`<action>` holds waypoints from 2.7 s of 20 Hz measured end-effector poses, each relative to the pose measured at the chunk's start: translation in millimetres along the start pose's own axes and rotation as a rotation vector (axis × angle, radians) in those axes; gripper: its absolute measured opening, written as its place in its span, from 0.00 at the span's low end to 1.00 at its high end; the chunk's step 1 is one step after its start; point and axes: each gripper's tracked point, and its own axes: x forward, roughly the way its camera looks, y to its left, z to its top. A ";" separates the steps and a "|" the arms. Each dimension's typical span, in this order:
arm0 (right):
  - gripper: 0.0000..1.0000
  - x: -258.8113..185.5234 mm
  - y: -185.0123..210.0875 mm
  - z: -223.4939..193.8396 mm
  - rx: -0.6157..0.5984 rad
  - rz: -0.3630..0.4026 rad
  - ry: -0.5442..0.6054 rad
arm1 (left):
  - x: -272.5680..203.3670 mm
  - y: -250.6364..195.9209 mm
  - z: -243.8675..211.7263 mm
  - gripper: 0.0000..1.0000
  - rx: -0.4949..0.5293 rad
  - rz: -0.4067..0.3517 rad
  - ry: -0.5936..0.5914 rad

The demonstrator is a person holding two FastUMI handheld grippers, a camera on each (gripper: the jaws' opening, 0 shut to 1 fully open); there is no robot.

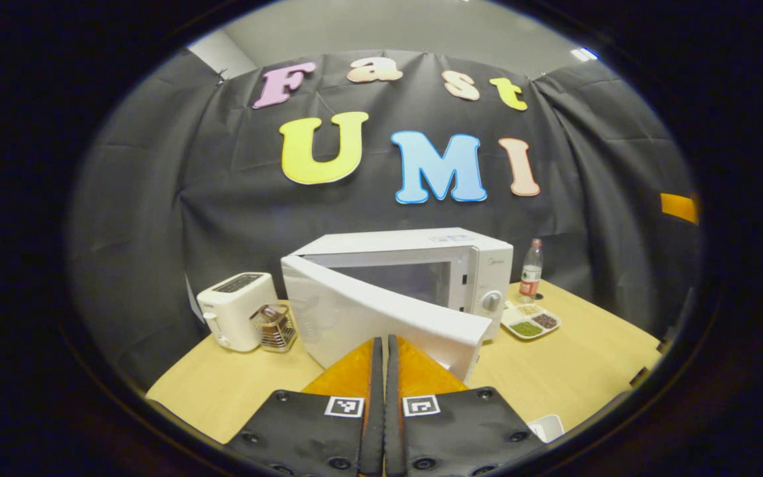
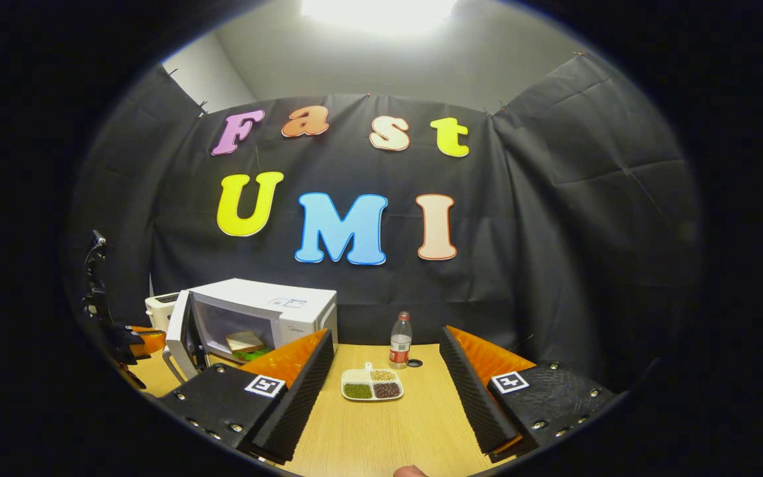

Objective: Open the microwave oven with the left hand, put the food in, and close the microwave oven.

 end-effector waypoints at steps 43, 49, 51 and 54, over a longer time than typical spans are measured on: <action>0.98 61.6 53.1 -8.9 -0.070 -0.121 0.114 | 198.9 -61.9 20.3 0.09 -0.062 -0.197 0.003; 0.96 48.7 60.3 2.5 -0.031 -0.018 0.066 | 145.4 -60.2 66.5 0.09 -0.046 -0.152 -0.072; 0.96 42.0 56.8 7.4 -0.030 0.023 0.048 | 115.5 -57.9 84.2 0.09 -0.050 -0.117 -0.105; 0.96 27.2 45.4 15.4 -0.029 0.064 0.018 | 66.8 -60.7 103.4 0.09 -0.055 -0.071 -0.138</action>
